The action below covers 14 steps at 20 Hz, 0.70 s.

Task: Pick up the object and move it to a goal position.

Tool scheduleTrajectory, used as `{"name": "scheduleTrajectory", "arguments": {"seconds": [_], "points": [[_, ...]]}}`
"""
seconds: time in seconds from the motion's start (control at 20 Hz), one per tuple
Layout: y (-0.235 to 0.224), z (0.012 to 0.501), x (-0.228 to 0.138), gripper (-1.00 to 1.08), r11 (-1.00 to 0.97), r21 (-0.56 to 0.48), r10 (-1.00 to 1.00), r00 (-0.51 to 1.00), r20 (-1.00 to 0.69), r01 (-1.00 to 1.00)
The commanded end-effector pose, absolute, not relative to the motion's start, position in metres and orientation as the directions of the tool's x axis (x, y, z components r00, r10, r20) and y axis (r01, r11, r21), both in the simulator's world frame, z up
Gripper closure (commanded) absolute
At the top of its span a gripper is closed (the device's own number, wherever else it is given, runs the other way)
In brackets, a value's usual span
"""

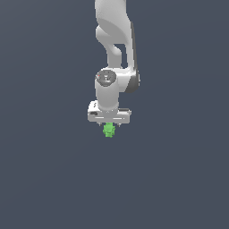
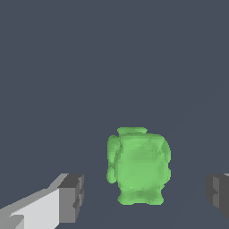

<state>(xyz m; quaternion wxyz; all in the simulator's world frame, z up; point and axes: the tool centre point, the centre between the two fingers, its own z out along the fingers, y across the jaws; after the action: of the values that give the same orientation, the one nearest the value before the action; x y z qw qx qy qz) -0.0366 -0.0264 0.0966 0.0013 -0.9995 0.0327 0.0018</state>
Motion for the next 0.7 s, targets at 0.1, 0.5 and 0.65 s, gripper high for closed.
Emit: {"name": "scheduleTrajectory", "arguments": {"seconds": [0.1, 0.5, 0.65], "points": [[-0.030, 0.090, -0.040, -0.92, -0.997, 0.000, -0.075, 0.997, 0.000, -0.075], [-0.030, 0.079, -0.040, -0.92, -0.997, 0.000, -0.074, 0.997, -0.001, -0.074], [-0.030, 0.064, -0.041, -0.92, -0.997, 0.000, -0.074, 0.997, -0.001, -0.074]]}}
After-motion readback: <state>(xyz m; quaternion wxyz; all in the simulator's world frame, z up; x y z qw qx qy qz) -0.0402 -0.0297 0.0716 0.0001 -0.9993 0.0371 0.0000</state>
